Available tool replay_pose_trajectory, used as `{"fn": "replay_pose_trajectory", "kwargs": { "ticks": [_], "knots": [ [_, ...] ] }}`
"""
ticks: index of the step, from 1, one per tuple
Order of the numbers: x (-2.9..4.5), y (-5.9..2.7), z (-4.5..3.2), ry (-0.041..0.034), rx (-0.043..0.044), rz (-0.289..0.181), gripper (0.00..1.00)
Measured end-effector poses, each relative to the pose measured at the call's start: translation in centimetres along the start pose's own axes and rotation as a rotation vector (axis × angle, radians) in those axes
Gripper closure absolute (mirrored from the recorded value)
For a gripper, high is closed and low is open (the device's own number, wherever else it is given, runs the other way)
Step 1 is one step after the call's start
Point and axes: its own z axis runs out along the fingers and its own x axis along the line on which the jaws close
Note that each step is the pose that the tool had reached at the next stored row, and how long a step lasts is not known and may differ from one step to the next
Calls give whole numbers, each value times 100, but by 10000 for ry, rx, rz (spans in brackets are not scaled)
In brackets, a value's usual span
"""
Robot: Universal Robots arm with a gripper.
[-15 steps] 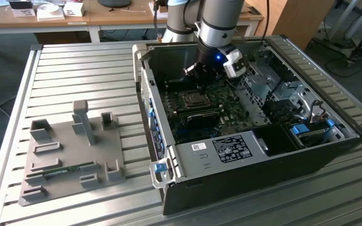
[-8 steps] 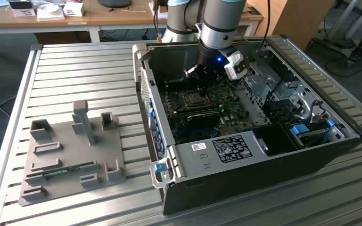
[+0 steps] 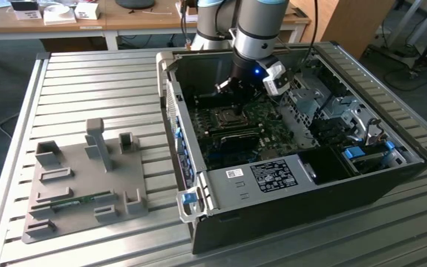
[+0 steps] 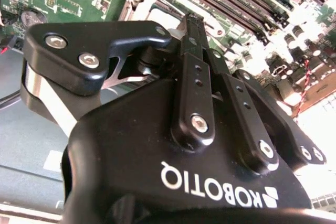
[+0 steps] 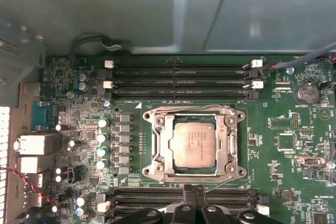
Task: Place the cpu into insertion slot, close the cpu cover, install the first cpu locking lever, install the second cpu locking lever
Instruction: 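Install the second cpu locking lever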
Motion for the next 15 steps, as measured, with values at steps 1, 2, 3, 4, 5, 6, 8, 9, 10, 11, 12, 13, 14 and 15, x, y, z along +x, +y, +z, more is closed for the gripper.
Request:
{"fn": "replay_pose_trajectory", "kwargs": {
  "ticks": [1, 2, 3, 4, 5, 6, 8, 9, 10, 11, 12, 13, 14, 15],
  "knots": [
    [7, -2, 2, -1, -1, 0, 89],
    [15, -2, 4, -1, -2, 0, 89],
    [24, -3, 6, -3, -2, 0, 89],
    [33, -3, 7, -5, -1, 0, 89],
    [43, -4, 9, -7, 0, 0, 89],
    [53, -4, 11, -9, 0, 0, 89],
    [74, -6, 17, -10, 1, -1, 89],
    [84, -6, 21, -11, 0, -2, 89],
    [96, -6, 25, -11, 0, -1, 89],
    [108, -6, 28, -12, -1, -1, 89],
    [121, -7, 31, -11, 0, -1, 89],
    [134, -7, 36, -12, -1, 0, 89],
    [146, -7, 42, -12, -1, 0, 89],
    [156, -8, 47, -12, -1, 0, 89]
  ]
}}
